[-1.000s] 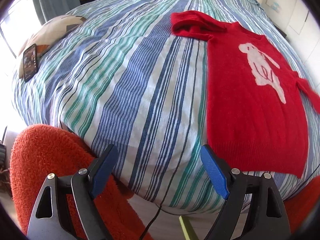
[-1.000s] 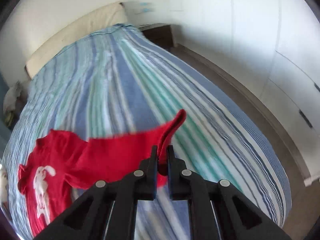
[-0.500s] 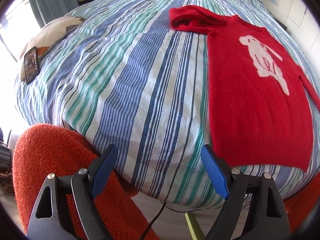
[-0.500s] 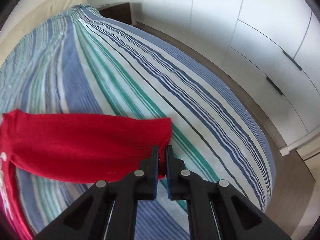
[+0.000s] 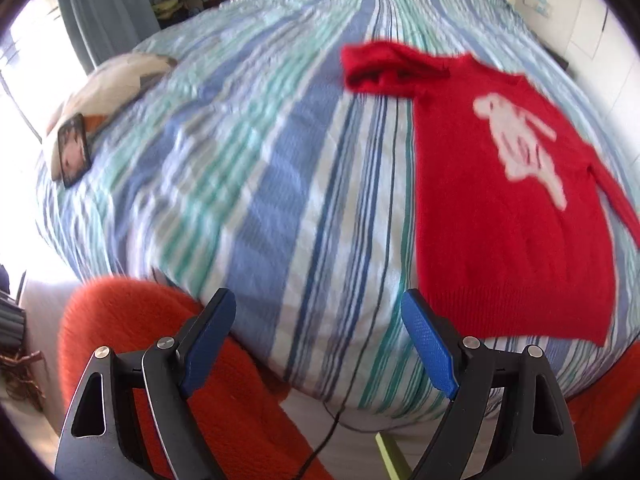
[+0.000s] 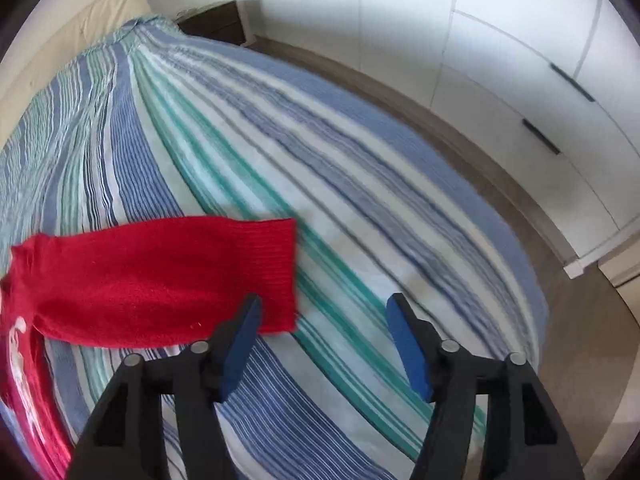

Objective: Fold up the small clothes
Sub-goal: 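Grasp the other sleeve at the shoulder with the left gripper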

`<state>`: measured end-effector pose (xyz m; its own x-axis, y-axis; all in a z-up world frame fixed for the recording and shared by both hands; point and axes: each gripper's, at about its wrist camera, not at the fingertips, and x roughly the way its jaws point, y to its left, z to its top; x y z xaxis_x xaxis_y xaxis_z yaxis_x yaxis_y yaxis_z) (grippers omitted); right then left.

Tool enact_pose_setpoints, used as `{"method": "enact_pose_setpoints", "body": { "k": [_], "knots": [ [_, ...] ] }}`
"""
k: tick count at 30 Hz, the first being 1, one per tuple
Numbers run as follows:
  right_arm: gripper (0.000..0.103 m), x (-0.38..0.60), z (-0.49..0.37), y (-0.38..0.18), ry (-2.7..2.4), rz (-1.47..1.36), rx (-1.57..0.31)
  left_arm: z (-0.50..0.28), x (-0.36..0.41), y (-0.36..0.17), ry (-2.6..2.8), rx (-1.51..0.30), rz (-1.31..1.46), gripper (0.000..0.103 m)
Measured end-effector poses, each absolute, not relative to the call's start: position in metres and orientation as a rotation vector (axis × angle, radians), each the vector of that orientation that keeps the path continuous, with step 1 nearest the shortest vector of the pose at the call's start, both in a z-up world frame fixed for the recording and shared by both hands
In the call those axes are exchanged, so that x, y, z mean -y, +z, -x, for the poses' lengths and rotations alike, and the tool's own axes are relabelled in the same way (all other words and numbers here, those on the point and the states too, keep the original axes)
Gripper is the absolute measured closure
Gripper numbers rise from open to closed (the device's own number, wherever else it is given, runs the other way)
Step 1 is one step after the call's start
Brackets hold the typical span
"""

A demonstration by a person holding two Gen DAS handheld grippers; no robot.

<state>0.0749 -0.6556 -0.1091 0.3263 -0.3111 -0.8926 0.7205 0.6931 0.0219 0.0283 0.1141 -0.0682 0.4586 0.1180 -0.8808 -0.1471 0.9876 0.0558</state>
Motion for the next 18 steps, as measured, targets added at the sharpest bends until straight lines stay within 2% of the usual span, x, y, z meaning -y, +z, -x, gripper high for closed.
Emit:
{"method": "enact_pose_setpoints", "body": {
  "k": [3,6,8,11,14,17,18],
  "knots": [
    [0.038,0.642,-0.058,-0.084,-0.674,-0.411,-0.995,-0.051,-0.125,-0.017,0.139,-0.956,0.046,0.016],
    [0.033,0.613,-0.050,-0.064,-0.578,-0.346,-0.970,-0.090,-0.129,0.033,0.101,-0.821,0.081,0.005],
    [0.030,0.590,-0.043,-0.054,-0.494,-0.300,-0.950,-0.127,-0.122,0.047,0.031,-0.798,0.098,0.004],
    [0.029,0.551,-0.034,-0.054,-0.400,-0.199,-0.935,-0.196,-0.096,0.030,-0.075,-0.877,0.066,0.004],
    [0.029,0.527,-0.033,-0.060,-0.360,-0.118,-0.944,-0.260,-0.066,-0.014,-0.104,-0.982,0.035,0.005],
    [0.028,0.512,-0.034,-0.057,-0.342,-0.036,-0.910,-0.307,-0.039,-0.053,-0.077,-1.050,0.022,0.017],
    [0.028,0.509,-0.033,-0.057,-0.336,-0.021,-0.911,-0.320,-0.035,-0.062,-0.079,-1.069,0.050,0.017]
  ]
}}
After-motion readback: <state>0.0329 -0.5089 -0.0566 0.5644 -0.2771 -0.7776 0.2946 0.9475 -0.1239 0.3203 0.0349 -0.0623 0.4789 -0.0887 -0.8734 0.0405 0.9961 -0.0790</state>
